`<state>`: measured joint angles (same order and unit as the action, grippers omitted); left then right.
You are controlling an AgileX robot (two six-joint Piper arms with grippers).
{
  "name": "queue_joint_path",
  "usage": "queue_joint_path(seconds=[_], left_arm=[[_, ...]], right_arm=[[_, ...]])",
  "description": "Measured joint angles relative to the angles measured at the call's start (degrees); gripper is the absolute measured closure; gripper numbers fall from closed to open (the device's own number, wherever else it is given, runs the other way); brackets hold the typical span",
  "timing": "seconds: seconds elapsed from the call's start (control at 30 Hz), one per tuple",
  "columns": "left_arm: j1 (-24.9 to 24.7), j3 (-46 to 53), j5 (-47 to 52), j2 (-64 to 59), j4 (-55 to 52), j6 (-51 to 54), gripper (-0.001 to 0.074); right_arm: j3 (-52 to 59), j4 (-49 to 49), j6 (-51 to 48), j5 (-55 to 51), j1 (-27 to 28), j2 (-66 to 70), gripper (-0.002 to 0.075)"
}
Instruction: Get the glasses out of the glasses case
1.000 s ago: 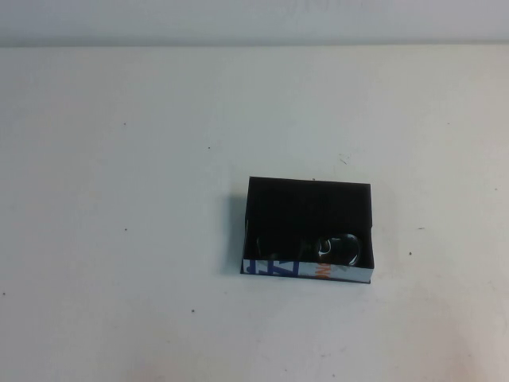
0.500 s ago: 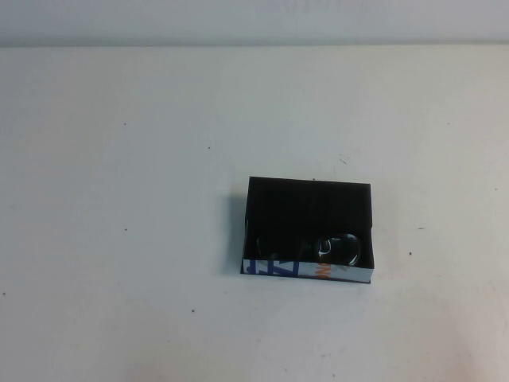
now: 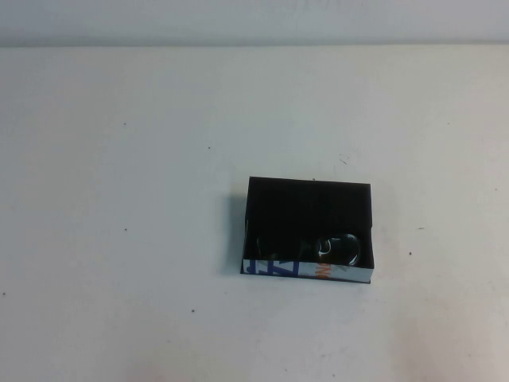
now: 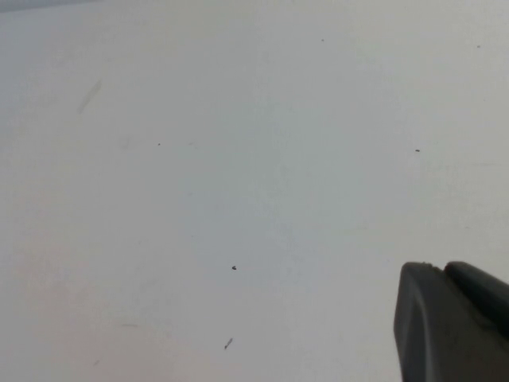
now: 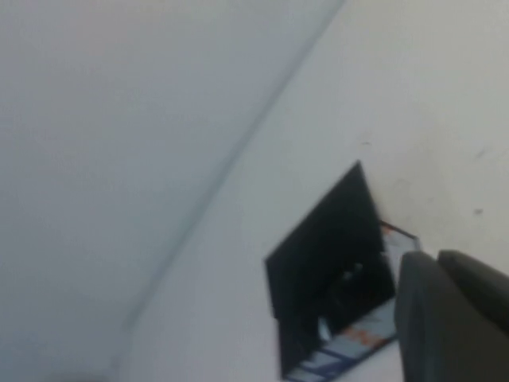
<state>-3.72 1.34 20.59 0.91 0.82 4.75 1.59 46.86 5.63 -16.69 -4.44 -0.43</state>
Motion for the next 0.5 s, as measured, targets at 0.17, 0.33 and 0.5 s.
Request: queue_joint_path(seconds=[0.17, 0.33, 0.5], left_arm=[[0.0, 0.0, 0.0, 0.0, 0.0, 0.0, 0.0739], [0.0, 0.0, 0.0, 0.0, 0.0, 0.0, 0.0739], [0.0, 0.0, 0.0, 0.0, 0.0, 0.0, 0.0739]], right_arm=[[0.0, 13.1, 0.0, 4.3, 0.0, 0.0, 0.0743], [0.0, 12.9, 0.0, 9.2, 0.0, 0.0, 0.0743], [0.0, 10.2, -2.4, 10.8, 0.0, 0.0, 0.0743]])
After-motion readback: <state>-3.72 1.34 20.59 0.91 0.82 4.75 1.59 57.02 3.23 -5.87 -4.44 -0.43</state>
